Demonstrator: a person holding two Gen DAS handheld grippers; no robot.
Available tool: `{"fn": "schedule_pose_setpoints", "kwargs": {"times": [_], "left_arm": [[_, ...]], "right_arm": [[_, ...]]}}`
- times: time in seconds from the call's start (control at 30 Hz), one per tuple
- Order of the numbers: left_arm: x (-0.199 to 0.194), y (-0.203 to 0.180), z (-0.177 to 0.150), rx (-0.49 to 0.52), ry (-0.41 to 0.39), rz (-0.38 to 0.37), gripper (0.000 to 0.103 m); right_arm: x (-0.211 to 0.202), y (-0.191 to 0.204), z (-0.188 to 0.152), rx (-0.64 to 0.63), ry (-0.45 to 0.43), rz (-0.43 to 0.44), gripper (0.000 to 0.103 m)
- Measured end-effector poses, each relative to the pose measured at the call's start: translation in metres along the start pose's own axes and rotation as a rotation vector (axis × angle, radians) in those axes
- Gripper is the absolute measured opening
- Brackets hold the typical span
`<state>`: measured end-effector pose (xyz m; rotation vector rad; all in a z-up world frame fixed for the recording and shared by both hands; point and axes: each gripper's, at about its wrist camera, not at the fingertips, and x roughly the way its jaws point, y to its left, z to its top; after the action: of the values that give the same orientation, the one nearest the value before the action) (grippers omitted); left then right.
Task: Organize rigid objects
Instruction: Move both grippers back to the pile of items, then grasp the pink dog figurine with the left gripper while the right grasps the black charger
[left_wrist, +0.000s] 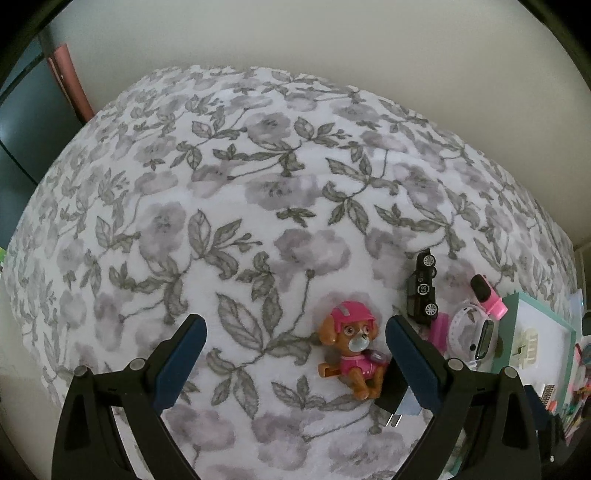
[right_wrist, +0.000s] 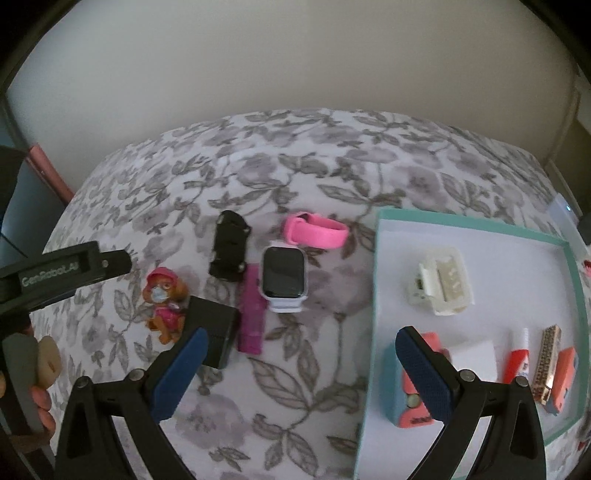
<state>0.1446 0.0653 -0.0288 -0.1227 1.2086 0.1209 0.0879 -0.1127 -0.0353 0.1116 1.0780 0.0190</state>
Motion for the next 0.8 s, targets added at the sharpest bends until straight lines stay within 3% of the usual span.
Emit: {"fn": "schedule_pose_setpoints", "kwargs": {"times": [0.33, 0.5, 0.8], "left_arm": [[0.016, 0.005, 0.002, -0.015, 0.041, -0.012, 0.098], [0.023, 0.011, 0.005, -0.037, 0.06, -0.026, 0.098], [0.028, 0.008, 0.008, -0.037, 0.076, -0.05, 0.098]], "right_arm": [[0.017, 0.028, 0.005, -0.046, 0.034, 0.061, 0.102], [0.033, 0.035, 0.005, -0.04, 0.073, 0.088, 0.089], [0.054, 0.043, 0.004, -0.019, 0.122, 0.125, 0.079]]}}
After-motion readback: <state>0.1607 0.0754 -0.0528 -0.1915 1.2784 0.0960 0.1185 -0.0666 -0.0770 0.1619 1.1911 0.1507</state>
